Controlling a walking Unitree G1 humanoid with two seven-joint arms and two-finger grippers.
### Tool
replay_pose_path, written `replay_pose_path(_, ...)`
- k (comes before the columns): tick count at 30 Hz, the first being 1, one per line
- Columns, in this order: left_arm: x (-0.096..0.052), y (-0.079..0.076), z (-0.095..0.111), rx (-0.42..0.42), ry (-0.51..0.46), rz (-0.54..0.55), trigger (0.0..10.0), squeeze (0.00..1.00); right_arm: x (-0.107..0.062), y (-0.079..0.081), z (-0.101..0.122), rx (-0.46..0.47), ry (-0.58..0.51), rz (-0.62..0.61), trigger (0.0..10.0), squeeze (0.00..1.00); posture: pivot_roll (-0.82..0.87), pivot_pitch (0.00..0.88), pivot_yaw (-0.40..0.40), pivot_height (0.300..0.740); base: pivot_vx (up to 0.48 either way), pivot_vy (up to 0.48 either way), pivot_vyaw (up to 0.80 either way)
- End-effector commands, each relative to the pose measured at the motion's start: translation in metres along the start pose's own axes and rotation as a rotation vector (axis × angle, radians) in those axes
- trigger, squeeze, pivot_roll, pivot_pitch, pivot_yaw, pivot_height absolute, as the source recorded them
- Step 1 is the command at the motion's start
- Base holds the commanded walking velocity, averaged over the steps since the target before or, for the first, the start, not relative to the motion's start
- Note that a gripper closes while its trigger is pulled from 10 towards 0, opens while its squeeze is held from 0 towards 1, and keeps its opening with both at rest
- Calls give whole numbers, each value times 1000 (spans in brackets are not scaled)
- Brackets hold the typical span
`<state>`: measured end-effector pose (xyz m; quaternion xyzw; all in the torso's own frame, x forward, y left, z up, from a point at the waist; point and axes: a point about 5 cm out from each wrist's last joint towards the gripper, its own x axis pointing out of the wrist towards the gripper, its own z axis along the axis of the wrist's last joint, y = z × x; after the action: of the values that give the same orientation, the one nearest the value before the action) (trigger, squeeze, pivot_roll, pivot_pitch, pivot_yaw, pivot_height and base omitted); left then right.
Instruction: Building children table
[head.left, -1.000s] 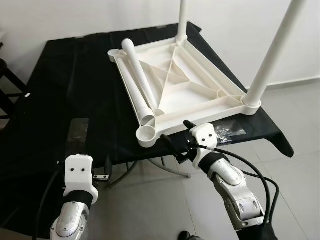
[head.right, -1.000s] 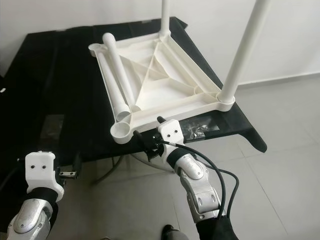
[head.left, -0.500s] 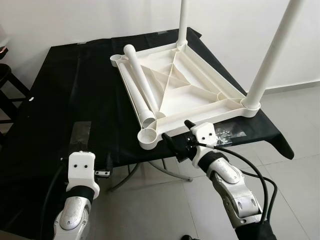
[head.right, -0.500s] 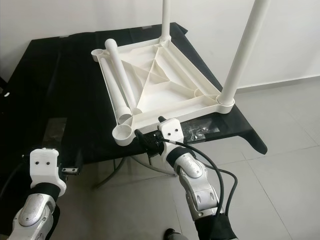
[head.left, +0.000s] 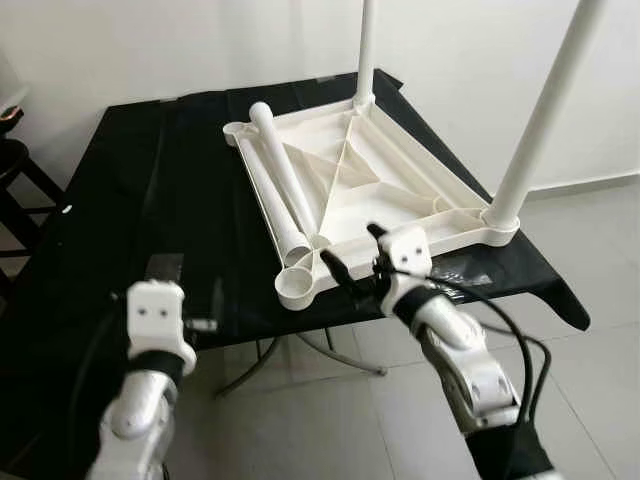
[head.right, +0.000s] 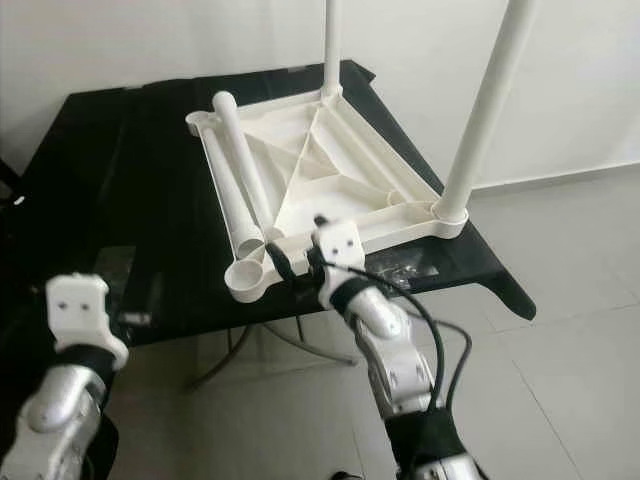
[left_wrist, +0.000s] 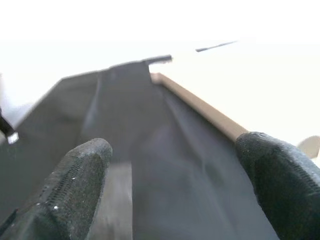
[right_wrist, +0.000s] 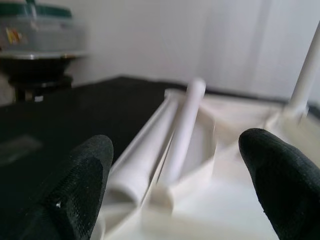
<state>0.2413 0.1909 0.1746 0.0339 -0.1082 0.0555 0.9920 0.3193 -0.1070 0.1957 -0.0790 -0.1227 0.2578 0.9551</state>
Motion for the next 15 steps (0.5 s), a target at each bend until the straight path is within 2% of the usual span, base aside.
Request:
replay_pose_path(1, 2, 5, 7, 2, -18, 2, 10000, 0, 4, 0, 15, -22, -48, 17, 10000, 0, -58, 89, 40, 740, 304, 0, 0)
replay_pose_path(11, 6, -1, 13, -18, -38, -35, 10000, 0, 10, -3, 36, -83, -97, 59, 10000, 0, -62, 91, 44, 740, 307, 0, 0)
replay_pose_path(12, 6, -1, 12, -21, -35, -37, 10000, 0, 9, -4, 38, -129, -93, 62, 10000, 0, -62, 91, 44, 740, 311, 0, 800)
replay_pose_path(15, 6, -2, 11, -24, -31, -40, 10000, 0, 10, -4, 39, -137, -97, 71, 10000, 0, -62, 91, 44, 740, 309, 0, 800)
